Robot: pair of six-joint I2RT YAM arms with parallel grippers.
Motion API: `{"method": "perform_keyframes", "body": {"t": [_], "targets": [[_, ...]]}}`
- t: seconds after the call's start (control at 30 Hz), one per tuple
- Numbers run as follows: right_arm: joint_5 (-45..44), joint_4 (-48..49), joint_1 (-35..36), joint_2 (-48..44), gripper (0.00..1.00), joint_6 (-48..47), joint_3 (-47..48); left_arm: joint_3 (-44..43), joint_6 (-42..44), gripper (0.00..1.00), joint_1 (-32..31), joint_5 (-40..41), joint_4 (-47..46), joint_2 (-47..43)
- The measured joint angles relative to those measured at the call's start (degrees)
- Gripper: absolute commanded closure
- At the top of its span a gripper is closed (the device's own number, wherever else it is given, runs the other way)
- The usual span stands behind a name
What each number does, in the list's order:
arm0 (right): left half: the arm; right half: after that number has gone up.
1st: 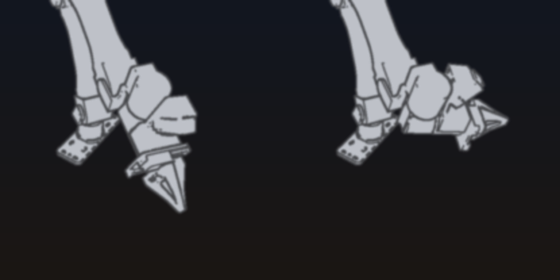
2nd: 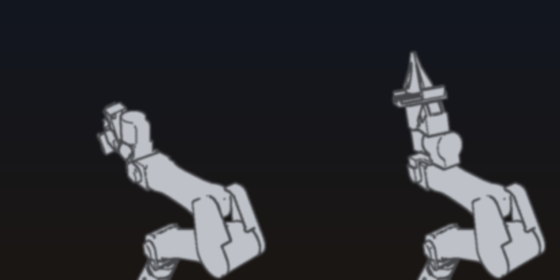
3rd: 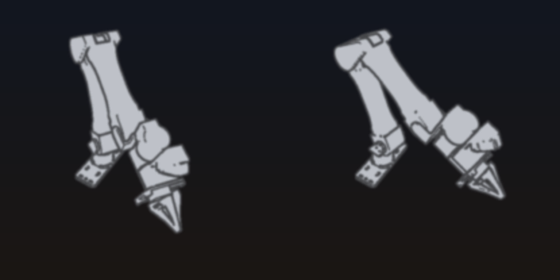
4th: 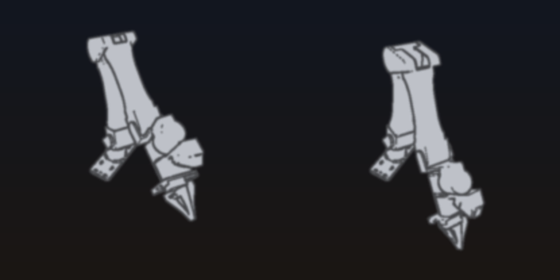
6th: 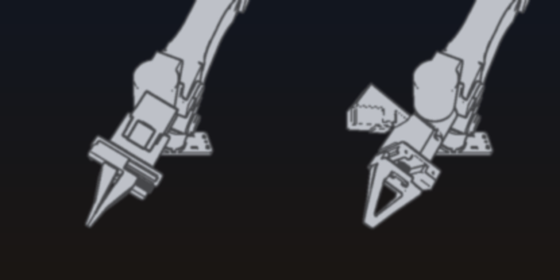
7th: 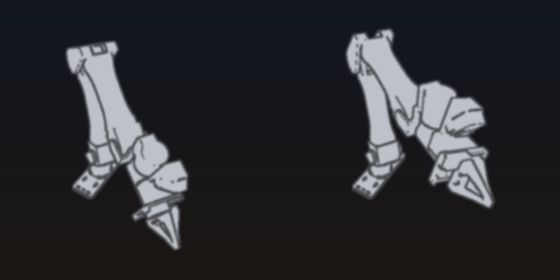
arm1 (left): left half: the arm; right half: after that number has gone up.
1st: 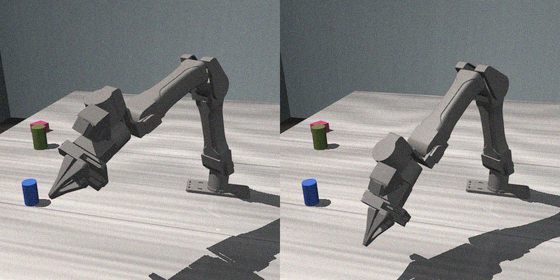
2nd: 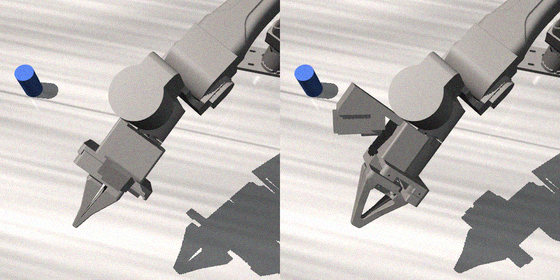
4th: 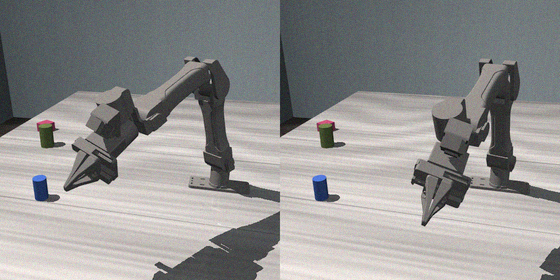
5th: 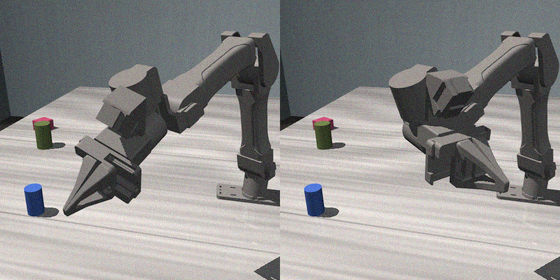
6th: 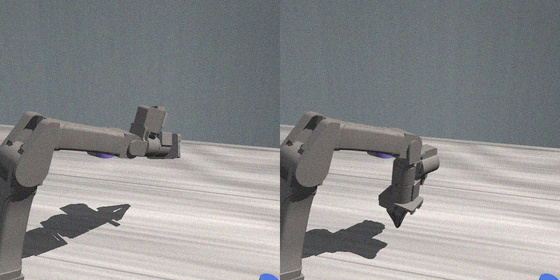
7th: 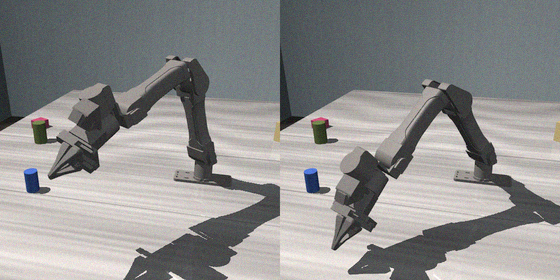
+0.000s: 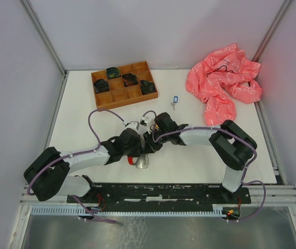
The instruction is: Put the keys on the keyring
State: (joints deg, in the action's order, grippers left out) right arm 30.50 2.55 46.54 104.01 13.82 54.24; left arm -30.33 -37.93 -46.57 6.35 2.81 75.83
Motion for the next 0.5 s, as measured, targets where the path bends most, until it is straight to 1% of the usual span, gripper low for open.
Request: {"method": "perform_keyframes", "body": {"t": [0.1,0.17,0.37,0.5], "targets": [[0.2,0.0,0.2,0.0,0.75,-0.5,0.0,0.0,0.0,0.72,0.0,0.0,-0.1,0.0],[0.2,-0.1,0.3,0.0,0.75,-0.9,0.0,0.2,0.0,0.72,0.0,0.0,-0.3,0.0],[-1.1,-0.7,0.5,0.0,0.62,-2.2,0.0,1.0,0.0,0.72,0.2,-0.1,-0.9,-1.0],[-2.1,-1.0,0.9,-0.3,0.59,-3.0,0.0,1.2,0.0,0.71,0.6,-0.3,-0.8,-1.2]]}}
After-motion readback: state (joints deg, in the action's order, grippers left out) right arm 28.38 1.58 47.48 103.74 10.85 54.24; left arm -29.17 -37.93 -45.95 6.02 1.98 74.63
